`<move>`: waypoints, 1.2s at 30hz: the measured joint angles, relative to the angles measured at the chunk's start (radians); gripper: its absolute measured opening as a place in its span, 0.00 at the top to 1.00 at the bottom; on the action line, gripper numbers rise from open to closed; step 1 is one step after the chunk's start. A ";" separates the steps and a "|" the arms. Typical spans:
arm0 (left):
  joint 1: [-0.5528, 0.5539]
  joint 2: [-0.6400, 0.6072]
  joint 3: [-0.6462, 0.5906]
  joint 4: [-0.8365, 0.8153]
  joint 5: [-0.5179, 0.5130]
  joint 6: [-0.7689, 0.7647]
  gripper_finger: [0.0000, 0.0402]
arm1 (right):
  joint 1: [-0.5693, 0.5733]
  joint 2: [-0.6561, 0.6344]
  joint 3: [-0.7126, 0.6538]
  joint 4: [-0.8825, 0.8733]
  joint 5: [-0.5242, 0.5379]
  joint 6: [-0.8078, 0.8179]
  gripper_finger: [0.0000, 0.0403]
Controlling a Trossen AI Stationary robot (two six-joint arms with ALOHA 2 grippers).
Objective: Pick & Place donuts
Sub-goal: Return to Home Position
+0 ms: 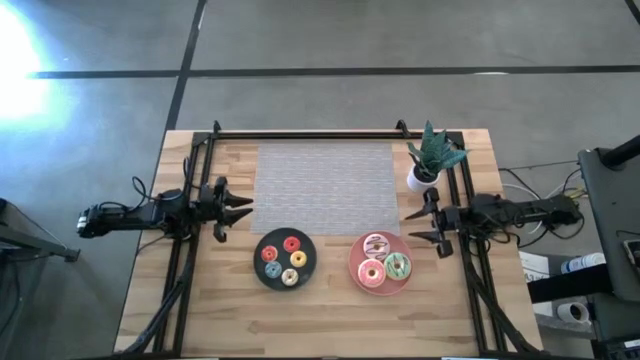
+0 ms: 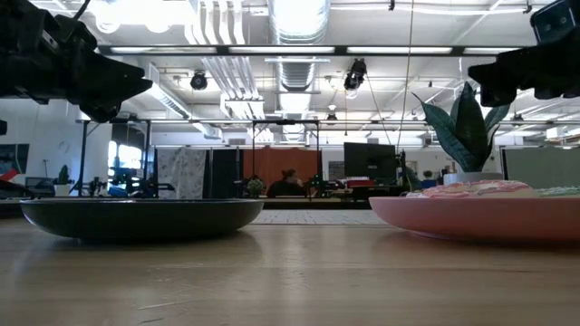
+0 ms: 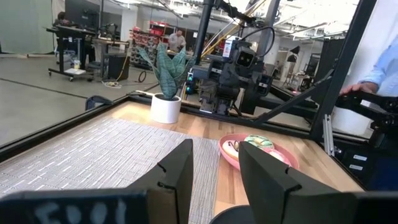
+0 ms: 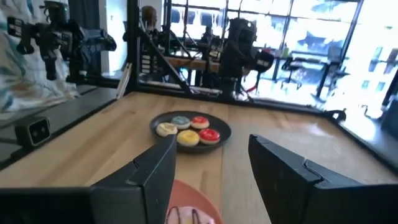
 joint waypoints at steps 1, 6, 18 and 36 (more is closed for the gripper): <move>0.000 0.001 0.000 0.000 0.000 0.000 0.74 | 0.000 0.008 0.000 0.000 0.000 0.017 0.52; 0.000 0.003 0.000 -0.002 0.000 0.000 0.74 | 0.001 0.047 0.000 0.000 0.000 0.115 0.52; 0.000 0.003 0.000 -0.003 0.000 0.000 0.74 | 0.001 0.073 0.000 0.000 0.000 0.118 0.52; 0.000 0.003 0.000 -0.005 0.000 0.000 0.74 | 0.001 0.073 0.000 0.000 0.001 0.118 0.52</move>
